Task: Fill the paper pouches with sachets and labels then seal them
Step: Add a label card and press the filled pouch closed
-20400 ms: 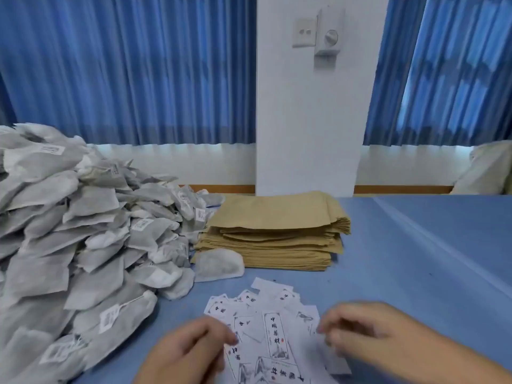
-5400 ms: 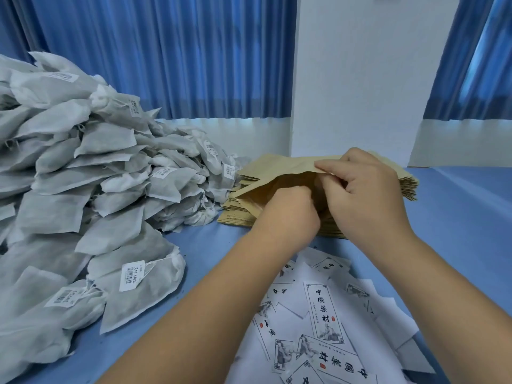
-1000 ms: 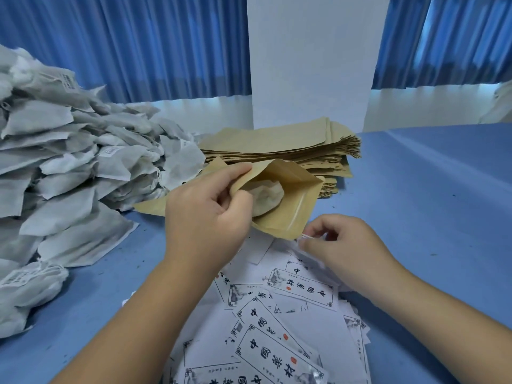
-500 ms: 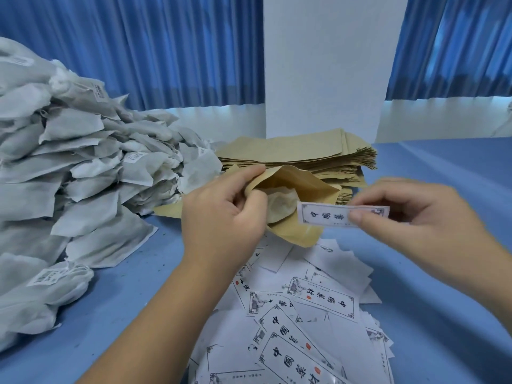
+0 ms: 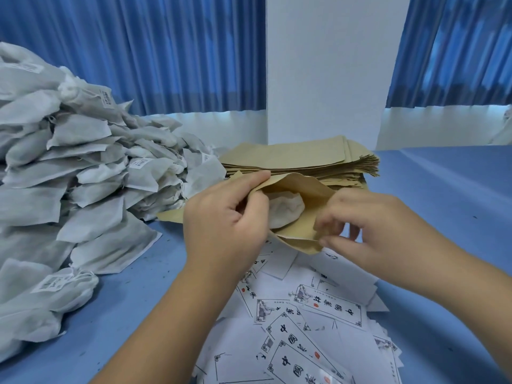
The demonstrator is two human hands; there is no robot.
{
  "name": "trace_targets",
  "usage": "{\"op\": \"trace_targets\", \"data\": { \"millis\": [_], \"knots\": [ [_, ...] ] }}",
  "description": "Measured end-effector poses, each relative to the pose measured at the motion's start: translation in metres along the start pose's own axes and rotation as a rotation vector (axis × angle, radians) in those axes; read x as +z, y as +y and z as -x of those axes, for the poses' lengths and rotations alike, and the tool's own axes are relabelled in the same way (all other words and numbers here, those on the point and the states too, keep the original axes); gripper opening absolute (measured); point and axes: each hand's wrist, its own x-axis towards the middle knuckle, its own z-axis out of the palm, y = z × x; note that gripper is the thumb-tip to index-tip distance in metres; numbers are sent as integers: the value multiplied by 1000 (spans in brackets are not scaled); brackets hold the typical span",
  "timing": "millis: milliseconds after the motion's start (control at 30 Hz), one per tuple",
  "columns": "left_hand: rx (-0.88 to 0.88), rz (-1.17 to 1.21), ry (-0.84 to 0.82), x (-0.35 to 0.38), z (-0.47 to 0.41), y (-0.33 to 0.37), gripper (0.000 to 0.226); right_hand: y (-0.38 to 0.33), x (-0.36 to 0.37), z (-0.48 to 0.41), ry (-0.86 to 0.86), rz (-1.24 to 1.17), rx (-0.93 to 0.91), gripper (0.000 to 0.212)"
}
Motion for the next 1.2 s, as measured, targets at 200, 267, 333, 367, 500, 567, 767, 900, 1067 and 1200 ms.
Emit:
{"op": "trace_targets", "data": {
  "millis": [200, 267, 333, 367, 500, 567, 767, 900, 1067, 1200],
  "knots": [
    [47, -28, 0, 0, 0, 3, 32, -13, 13, -2, 35, 301, -120, 13],
    [66, -41, -8, 0, 2, 3, 32, -16, 21, -10, -25, 400, -83, 6],
    [83, -44, -12, 1, 2, 3, 31, -15, 22, -17, -83, 448, -6, 16],
    [87, -43, -9, 1, 2, 3, 31, -16, 21, -21, -104, 452, 13, 18],
    [113, -42, -3, 2, 2, 4, 30, -24, 19, -33, -169, 336, -4, 13],
    [126, -51, -12, 2, 2, 4, 30, -26, 19, -32, -179, 271, -1, 18],
    [94, -56, -7, 0, 0, 3, 30, -19, 9, -21, -239, 233, -11, 12],
    [98, -66, 3, -1, 0, 2, 30, -9, 13, -17, -194, 321, 17, 41],
    [89, -58, -8, -1, 1, 3, 30, -10, 29, -17, -18, 460, 1, 27],
    [58, -38, -3, -2, 0, 2, 31, -10, 30, -17, 127, 372, 94, 20]
  ]
}}
